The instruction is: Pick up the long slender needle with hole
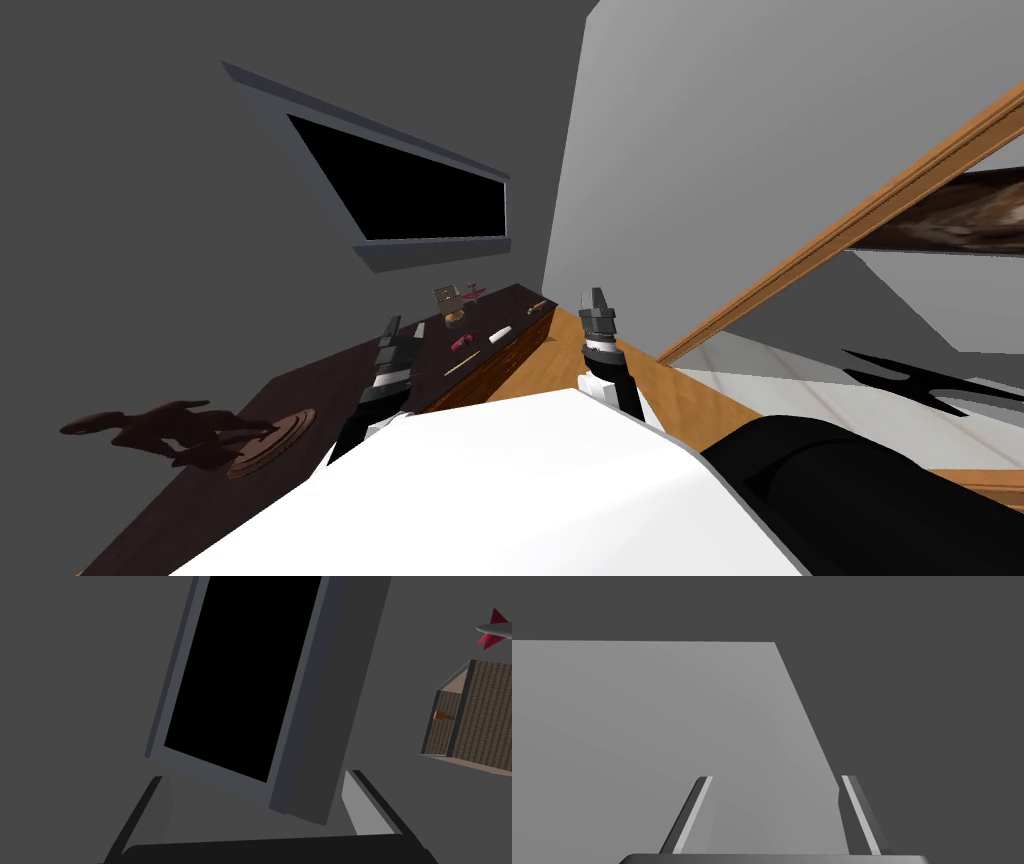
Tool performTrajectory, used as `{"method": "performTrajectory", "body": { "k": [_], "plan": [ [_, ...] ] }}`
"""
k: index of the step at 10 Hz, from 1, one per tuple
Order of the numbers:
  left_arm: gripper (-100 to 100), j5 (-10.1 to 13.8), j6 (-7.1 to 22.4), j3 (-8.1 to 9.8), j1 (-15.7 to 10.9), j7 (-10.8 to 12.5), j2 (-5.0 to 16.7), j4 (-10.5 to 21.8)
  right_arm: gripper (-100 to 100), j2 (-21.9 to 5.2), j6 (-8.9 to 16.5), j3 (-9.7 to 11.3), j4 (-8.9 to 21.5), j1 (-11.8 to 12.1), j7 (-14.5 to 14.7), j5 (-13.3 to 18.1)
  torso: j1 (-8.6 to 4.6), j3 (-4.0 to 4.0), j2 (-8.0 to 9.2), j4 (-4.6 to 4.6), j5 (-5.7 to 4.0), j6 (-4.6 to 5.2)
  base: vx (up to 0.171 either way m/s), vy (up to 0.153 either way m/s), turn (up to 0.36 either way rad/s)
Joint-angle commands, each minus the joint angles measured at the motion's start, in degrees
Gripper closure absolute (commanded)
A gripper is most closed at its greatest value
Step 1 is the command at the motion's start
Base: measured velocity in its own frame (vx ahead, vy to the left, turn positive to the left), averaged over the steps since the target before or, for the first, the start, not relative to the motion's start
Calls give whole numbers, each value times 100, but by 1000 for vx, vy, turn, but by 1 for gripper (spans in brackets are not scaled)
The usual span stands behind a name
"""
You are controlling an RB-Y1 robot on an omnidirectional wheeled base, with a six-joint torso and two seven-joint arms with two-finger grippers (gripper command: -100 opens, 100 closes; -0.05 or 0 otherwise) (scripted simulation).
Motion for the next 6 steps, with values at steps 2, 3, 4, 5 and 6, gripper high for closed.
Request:
{"method": "performTrajectory", "body": {
  "k": [2, 3, 4, 5, 6],
  "plan": [
    [-100, 435, 260, 40, 35, 133, 199, 208, 0, 0, 0, 0, 0, 0, 0, 0, 6, 0, 0, 0, 0, -1, 19, -48, -78],
    [-100, 482, 260, 40, 35, 133, 199, 208, 0, 0, 0, 0, 0, 0, 0, 0, 8, 0, 0, 0, 1, 0, 14, -34, -41],
    [-100, 714, 422, 44, 82, 204, 296, 333, 0, 0, 0, -1, 0, 0, 0, 0, 12, 0, 1, 0, 2, -1, 12, -43, -96],
    [-100, 889, 596, 50, 131, 278, 387, 466, 0, 0, 0, 0, 0, 0, 0, 0, 10, 1, 1, 0, 2, 0, 32, -72, -177],
    [-100, 1018, 596, 50, 131, 278, 387, 466, 0, 0, 0, 0, 0, 0, 0, 0, 1, -1, -3, 0, 0, 0, 28, -55, -46]
  ]
}}
